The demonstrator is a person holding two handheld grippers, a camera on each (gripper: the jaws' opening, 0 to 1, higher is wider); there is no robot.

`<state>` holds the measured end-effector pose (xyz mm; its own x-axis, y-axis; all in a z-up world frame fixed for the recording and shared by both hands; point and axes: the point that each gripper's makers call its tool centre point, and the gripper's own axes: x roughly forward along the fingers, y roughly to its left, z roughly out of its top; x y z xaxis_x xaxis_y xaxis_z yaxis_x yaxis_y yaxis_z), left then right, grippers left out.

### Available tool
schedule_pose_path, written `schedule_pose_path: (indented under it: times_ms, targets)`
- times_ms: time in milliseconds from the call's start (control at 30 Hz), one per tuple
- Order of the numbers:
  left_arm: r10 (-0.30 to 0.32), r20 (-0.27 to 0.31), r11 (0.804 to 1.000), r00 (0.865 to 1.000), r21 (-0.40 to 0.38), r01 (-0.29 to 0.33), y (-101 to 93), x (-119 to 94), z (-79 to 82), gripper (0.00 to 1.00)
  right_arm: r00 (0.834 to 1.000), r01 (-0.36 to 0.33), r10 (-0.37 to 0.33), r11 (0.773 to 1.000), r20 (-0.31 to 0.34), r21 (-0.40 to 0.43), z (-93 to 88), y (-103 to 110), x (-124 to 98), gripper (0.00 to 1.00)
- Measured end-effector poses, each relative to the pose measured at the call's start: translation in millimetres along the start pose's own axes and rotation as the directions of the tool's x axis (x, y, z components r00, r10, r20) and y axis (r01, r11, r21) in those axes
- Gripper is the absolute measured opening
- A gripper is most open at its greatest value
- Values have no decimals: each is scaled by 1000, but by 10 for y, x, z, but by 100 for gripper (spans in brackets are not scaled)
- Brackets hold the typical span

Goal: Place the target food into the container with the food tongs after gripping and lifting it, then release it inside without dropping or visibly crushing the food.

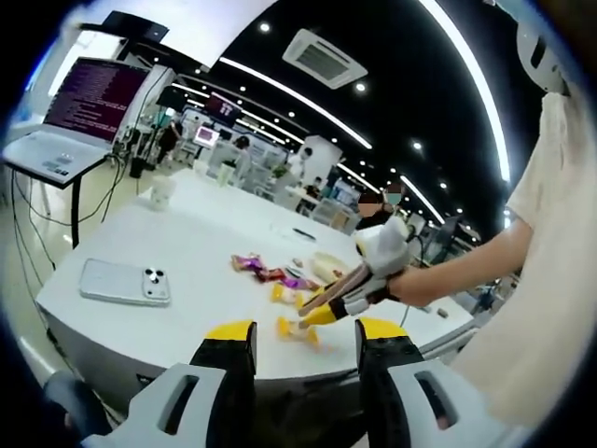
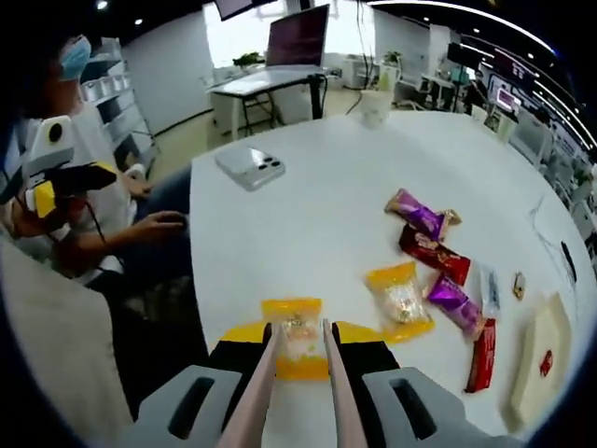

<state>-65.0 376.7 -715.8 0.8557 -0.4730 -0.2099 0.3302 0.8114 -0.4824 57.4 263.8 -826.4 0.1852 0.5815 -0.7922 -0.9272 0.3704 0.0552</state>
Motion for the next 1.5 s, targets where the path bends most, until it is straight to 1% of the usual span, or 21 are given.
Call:
schedule_pose_path:
  times_ms: [100, 200, 267, 367, 400, 533, 767, 1033, 1500]
  targets:
    - [-2, -13, 1000, 1000, -15, 1, -7, 22, -50, 41, 1000, -13, 13, 1000, -10, -7, 0, 28, 45, 25]
    - [-5, -21, 1000, 1000, -16, 5, -10, 38, -54, 41, 999, -22, 22, 1000, -24, -19, -8, 47, 85, 25]
    - [-6, -20, 1000, 1000, -13, 6, -7, 51, -31, 41, 999, -29, 28, 999, -31, -23, -8, 59, 103, 25]
    - [1, -2, 1000, 1000, -12, -1, 21, 68, 46, 41, 999, -38, 37, 999, -38, -31, 9, 52, 118, 25]
    - [1, -1, 1000, 1000, -13, -1, 22, 69, 49, 41, 999, -38, 37, 999, -39, -32, 10, 50, 120, 26]
    - [-3, -2, 1000, 1000, -10, 3, 25, 86, 58, 41, 999, -35, 33, 999, -42, -37, 10, 27, 134, 26]
    - [-9, -11, 1000, 1000, -17, 8, 22, 89, -1, 41, 999, -22, 20, 999, -49, -45, -36, 24, 114, 26]
    - [-15, -6, 1000, 1000, -21, 14, 17, 111, 4, 41, 998, -22, 18, 998, -67, -63, -90, 29, 103, 26]
    - [-25, -12, 999, 1000, -23, 25, -6, 129, -14, 41, 998, -7, 3, 998, -64, -56, -83, 20, 121, 23]
